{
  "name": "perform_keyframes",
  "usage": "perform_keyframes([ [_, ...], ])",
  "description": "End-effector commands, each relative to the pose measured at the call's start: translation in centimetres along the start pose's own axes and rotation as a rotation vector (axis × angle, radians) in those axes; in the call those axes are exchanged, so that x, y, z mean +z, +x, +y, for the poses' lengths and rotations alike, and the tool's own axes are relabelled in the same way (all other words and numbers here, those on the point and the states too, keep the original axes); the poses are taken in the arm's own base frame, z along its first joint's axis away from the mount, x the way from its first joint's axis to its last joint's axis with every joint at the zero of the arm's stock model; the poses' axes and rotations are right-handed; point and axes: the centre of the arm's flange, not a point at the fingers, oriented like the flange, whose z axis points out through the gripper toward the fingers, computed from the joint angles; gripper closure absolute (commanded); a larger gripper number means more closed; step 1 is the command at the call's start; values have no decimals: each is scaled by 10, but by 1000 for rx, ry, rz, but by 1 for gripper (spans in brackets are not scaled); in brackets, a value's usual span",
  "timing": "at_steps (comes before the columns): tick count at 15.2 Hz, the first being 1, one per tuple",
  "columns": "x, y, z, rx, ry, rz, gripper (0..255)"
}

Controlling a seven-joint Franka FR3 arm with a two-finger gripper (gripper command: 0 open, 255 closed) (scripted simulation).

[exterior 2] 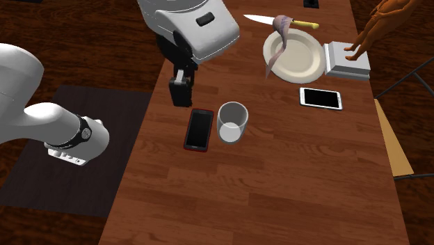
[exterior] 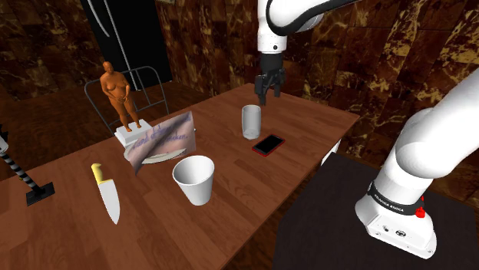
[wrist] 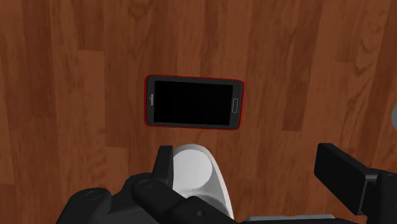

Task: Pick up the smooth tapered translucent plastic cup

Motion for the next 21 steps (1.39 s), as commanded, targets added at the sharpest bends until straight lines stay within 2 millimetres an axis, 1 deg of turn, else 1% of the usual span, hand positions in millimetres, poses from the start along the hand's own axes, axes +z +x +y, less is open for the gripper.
perform_keyframes([
  [1, 12, 24, -2, 18, -1, -3, 0],
  [8, 56, 106, -9, 80, -6, -17, 0],
  [9, 59, 111, -9, 84, -6, -18, 0],
  [15, 91, 113, -8, 84, -6, -18, 0],
  [16, 99, 113, -8, 84, -6, -18, 0],
  [18, 99, 113, -8, 84, -6, -18, 0],
  [19, 99, 113, -8, 84, -6, -18, 255],
  [21, 99, 113, -8, 84, -6, -18, 255],
])
